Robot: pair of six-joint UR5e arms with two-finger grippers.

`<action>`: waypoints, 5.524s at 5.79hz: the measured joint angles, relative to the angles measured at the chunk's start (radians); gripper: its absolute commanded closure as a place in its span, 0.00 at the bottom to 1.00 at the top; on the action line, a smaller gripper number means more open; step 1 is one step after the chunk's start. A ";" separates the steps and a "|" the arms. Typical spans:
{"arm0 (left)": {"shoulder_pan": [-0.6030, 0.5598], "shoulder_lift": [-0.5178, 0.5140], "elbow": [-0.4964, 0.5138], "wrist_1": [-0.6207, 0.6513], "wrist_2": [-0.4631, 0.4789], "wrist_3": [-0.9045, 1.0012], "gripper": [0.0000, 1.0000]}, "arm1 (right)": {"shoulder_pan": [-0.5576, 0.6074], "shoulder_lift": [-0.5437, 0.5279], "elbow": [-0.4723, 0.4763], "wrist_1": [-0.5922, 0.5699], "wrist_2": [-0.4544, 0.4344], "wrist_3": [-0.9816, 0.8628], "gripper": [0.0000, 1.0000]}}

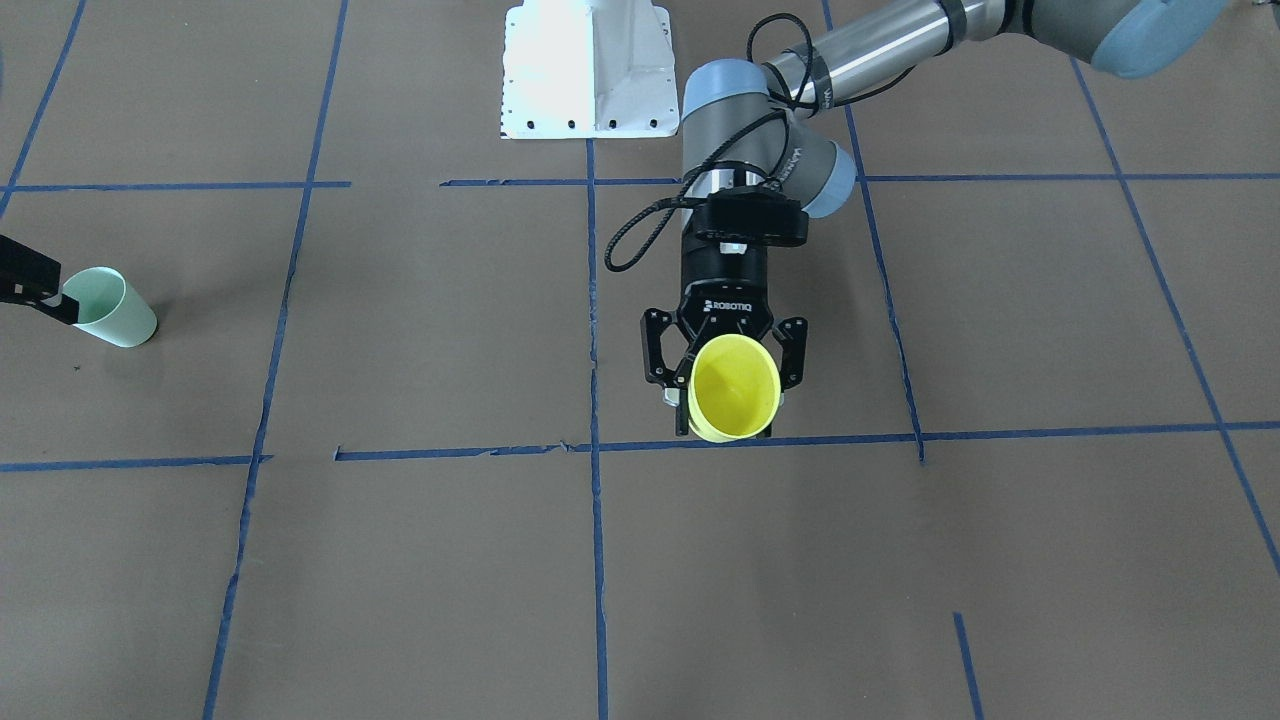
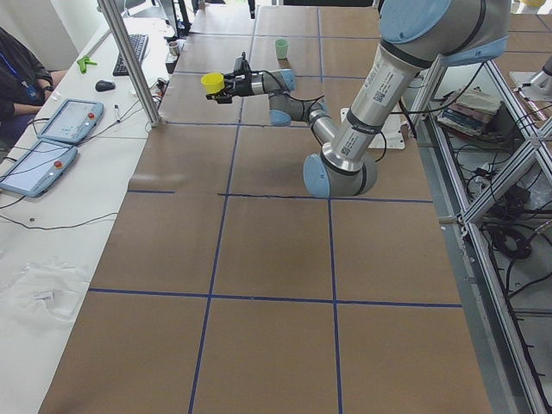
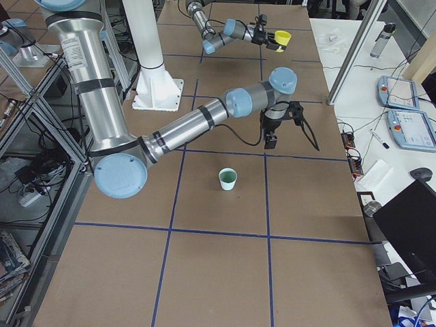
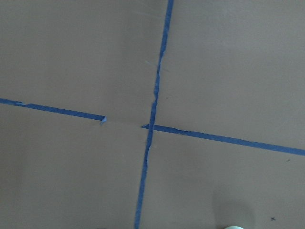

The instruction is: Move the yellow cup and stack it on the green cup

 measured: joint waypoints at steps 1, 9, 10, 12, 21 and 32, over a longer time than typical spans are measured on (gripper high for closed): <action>0.049 -0.043 0.047 0.023 0.056 -0.017 0.57 | -0.030 0.072 -0.002 -0.041 -0.003 0.104 0.00; 0.142 -0.160 0.184 0.133 0.145 -0.124 0.57 | -0.249 0.662 -0.451 -0.052 -0.069 0.463 0.00; 0.142 -0.161 0.184 0.133 0.144 -0.125 0.57 | -0.272 0.700 -0.502 -0.049 -0.069 0.484 0.00; 0.142 -0.161 0.184 0.133 0.144 -0.127 0.57 | -0.315 0.781 -0.613 -0.049 -0.087 0.502 0.00; 0.142 -0.158 0.183 0.130 0.141 -0.137 0.57 | -0.383 0.758 -0.621 -0.054 -0.145 0.457 1.00; 0.140 -0.146 0.172 0.130 0.136 -0.074 0.00 | -0.380 0.769 -0.575 -0.059 -0.136 0.459 1.00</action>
